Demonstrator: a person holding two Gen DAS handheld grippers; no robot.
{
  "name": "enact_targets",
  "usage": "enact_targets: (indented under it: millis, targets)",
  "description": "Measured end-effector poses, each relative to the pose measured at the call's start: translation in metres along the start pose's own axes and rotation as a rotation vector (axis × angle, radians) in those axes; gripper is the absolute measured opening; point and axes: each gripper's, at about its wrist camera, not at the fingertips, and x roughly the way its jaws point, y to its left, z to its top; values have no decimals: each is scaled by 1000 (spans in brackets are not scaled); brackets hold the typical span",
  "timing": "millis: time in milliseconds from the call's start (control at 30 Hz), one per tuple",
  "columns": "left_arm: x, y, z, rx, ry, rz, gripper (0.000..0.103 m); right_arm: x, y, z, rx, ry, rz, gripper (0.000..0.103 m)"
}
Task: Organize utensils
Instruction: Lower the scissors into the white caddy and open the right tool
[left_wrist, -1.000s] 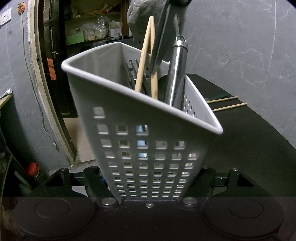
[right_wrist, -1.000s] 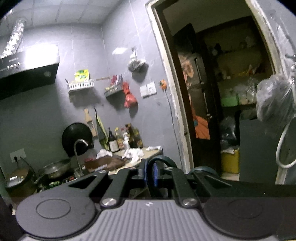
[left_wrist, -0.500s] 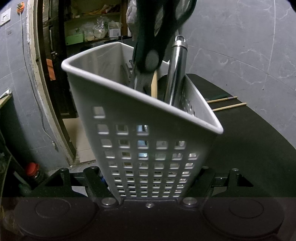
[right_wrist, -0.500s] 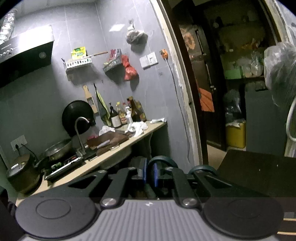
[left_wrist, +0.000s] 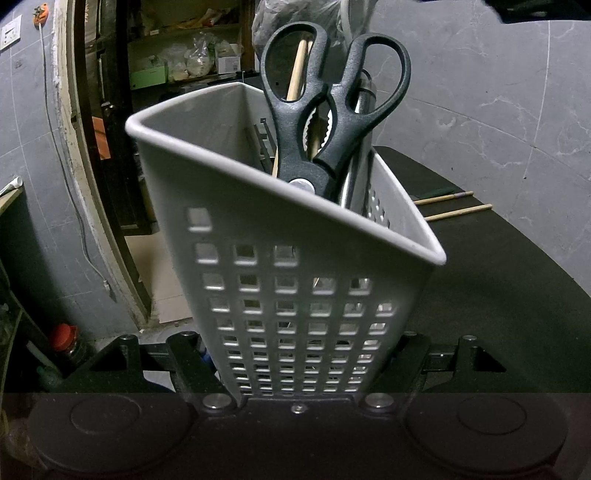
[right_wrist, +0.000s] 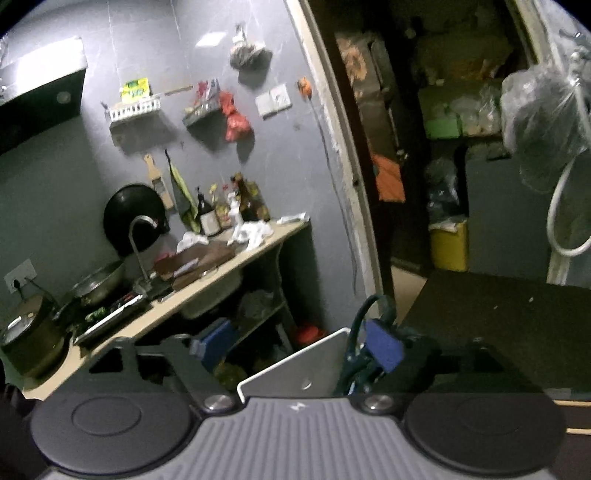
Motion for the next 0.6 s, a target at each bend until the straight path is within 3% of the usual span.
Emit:
enact_targets:
  millis: [167,300,467,600]
  targets:
    - [0,0,0,-1,0,0,76,-33,-8,-5,11,-115,-79,102]
    - [0,0,0,5,2,0,76,-54,-29,-14,79,-166,-203,103]
    - [1,0,1,9,6,0,76,-67,-71,-38,250,-154,-386,103]
    - [0,0,2,10,8,3,76,-65,-109,-66,431,-85,-536,103]
